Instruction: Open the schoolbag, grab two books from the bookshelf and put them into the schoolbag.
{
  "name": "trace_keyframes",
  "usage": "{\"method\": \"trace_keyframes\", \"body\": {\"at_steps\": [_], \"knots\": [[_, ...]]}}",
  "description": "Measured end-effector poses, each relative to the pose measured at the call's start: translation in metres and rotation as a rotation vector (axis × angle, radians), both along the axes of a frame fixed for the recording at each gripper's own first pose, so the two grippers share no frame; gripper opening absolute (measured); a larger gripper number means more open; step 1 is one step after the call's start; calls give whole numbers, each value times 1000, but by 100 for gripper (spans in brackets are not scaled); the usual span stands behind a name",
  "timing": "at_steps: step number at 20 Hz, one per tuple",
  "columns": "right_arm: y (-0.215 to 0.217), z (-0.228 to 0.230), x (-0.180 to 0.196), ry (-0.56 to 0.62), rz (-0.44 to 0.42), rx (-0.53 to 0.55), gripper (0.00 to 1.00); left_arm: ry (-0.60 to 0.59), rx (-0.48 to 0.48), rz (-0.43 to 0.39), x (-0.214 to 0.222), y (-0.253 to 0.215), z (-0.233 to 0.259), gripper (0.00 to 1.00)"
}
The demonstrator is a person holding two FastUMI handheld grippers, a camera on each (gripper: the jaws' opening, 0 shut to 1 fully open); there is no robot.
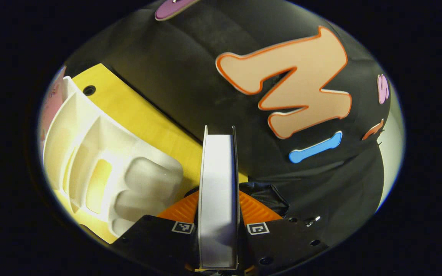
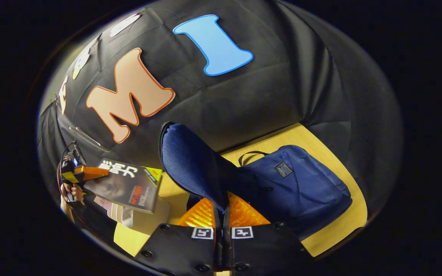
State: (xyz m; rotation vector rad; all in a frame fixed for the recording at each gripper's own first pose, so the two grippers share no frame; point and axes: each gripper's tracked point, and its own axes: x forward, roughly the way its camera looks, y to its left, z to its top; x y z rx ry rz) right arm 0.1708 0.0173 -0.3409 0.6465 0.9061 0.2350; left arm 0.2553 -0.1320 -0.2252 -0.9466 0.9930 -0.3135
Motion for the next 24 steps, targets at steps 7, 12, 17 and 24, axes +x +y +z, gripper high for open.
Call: {"method": "trace_keyframes", "body": {"at_steps": [7, 12, 17, 24], "knots": [[-1, -1, 1, 4, -7, 18, 3, 95, -15, -120, -11, -111, -58, 36], [-2, -1, 1, 4, -23, 26, 7, 159, -36, -139, -19, -174, -94, 36], [-1, 0, 0, -4, -35, 24, 3, 224, -123, -83, -25, -233, -117, 36], [5, 0, -3, -20, -27, 17, 4, 331, -305, 33, -41, -281, -146, 36]]}}
